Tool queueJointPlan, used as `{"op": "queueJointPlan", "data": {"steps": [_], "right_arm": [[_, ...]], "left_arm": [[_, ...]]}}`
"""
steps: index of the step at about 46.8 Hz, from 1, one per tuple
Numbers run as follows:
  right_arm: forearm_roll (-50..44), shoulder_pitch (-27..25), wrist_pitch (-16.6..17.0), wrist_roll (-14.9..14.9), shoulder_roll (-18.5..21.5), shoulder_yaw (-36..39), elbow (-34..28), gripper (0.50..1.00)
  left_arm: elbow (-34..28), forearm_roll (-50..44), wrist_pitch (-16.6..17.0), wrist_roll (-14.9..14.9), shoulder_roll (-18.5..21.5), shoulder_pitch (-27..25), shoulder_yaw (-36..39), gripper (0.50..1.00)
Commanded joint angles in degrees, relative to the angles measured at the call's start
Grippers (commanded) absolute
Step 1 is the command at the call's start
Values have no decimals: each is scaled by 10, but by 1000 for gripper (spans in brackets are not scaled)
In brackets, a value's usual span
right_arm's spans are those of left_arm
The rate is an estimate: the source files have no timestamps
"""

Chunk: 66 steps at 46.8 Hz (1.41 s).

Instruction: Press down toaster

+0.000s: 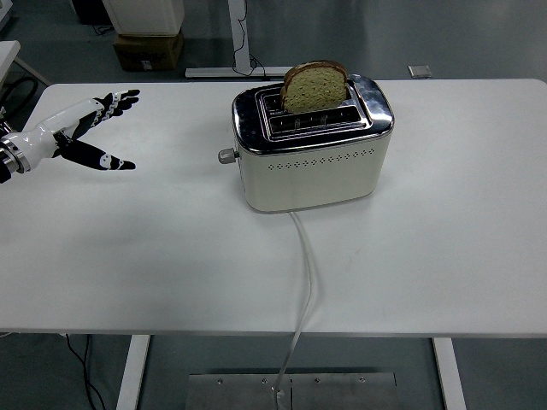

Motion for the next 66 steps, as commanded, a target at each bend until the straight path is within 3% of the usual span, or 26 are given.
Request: {"op": "queueJointPlan", "data": {"steps": [1,10,35,51,66], "right_arm": [[0,0,0,0,0,1,0,1000],[0,0,0,0,0,0,0,1000],[0,0,0,0,0,0,0,1000],[0,3,-1,0,0,1,4,1000],[-1,1,-1,-1,0,1,3,1000]], "left_arm": [[3,-173,1,1,-1,-5,-1,1000],[29,-305,5,1,-16,-3,0,1000],[134,-533,7,2,-123,2,-5,1000],[187,-564,7,2,-177,21,-44,1000],[187,-564,7,2,-181,25,-68,1000]]}}
